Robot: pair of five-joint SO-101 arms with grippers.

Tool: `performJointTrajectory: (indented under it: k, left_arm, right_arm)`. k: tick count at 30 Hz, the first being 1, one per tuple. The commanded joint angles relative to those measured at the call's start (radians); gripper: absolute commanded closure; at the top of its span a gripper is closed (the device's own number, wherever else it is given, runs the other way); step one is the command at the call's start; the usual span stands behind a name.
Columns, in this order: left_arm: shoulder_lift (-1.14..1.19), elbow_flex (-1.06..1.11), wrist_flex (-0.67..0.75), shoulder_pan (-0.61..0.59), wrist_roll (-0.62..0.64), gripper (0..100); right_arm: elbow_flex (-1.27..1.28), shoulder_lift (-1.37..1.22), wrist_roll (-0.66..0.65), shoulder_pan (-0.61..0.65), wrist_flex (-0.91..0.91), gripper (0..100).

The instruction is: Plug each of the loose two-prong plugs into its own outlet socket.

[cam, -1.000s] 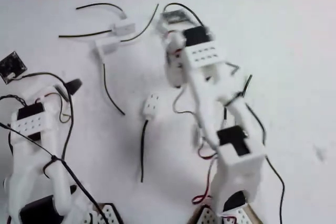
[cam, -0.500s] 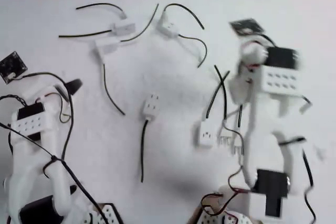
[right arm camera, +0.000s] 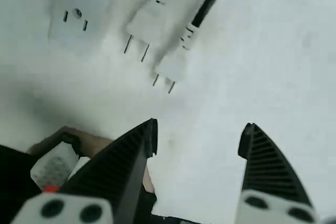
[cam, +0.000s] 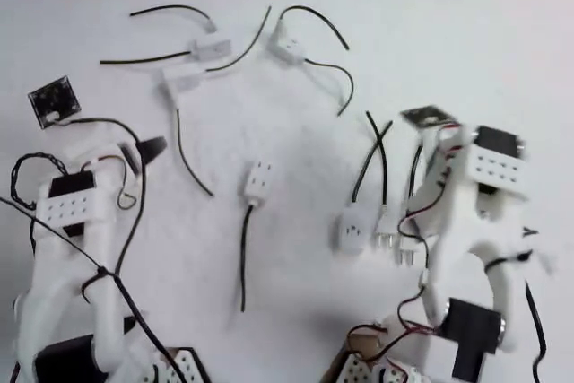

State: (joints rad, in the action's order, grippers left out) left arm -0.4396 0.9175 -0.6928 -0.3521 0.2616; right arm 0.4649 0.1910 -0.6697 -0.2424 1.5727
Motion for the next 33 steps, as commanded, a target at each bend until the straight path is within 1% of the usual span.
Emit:
performJointTrajectory:
  k: [1, 4, 8, 11, 15, 17, 21, 23, 26, 29, 31, 33]
  left_arm:
    - [-0.033, -0.017, -0.009, 0.01, -0.006, 63]
    - [-0.033, -0.017, -0.009, 0.01, -0.006, 63]
    - [-0.033, -0.018, -0.009, 0.01, -0.006, 63]
    - [-0.033, -0.017, -0.009, 0.01, -0.006, 63]
    - [-0.033, -0.017, -0.009, 0.01, -0.006, 63]
    - [-0.033, -0.017, -0.009, 0.01, -0.006, 63]
    - [-0.033, -0.015, -0.009, 0.008, -0.006, 63]
    - [-0.033, -0.015, -0.009, 0.008, -0.006, 63]
    - [-0.033, -0.015, -0.009, 0.007, -0.006, 63]
    - [-0.033, -0.015, -0.009, 0.005, -0.006, 63]
    - [-0.033, -0.015, -0.009, 0.005, -0.006, 63]
    - [-0.033, -0.015, -0.009, 0.005, -0.006, 63]
  right_arm:
    - [0.026, -0.067, 0.097, 0.087, -0.096, 74.8]
    - [0.028, -0.145, 0.187, 0.171, -0.142, 74.8]
    - [0.026, -0.226, 0.259, 0.255, -0.22, 74.8]
    - [0.029, -0.289, 0.296, 0.259, -0.298, 74.8]
    - [0.018, -0.381, 0.295, 0.225, -0.349, 75.2]
    - [-0.021, -0.427, 0.295, 0.2, -0.343, 79.3]
    - [-0.109, -0.518, 0.295, 0.14, -0.337, 93.8]
    - [-0.164, -0.545, 0.293, 0.124, -0.286, 98.3]
    - [-0.272, -0.549, 0.287, 0.124, -0.131, 97.7]
    - [-0.416, -0.519, 0.215, 0.139, 0.053, 97.9]
    - [-0.52, -0.492, 0.193, 0.153, 0.157, 97.9]
    - [-0.574, -0.435, 0.212, 0.153, 0.153, 97.9]
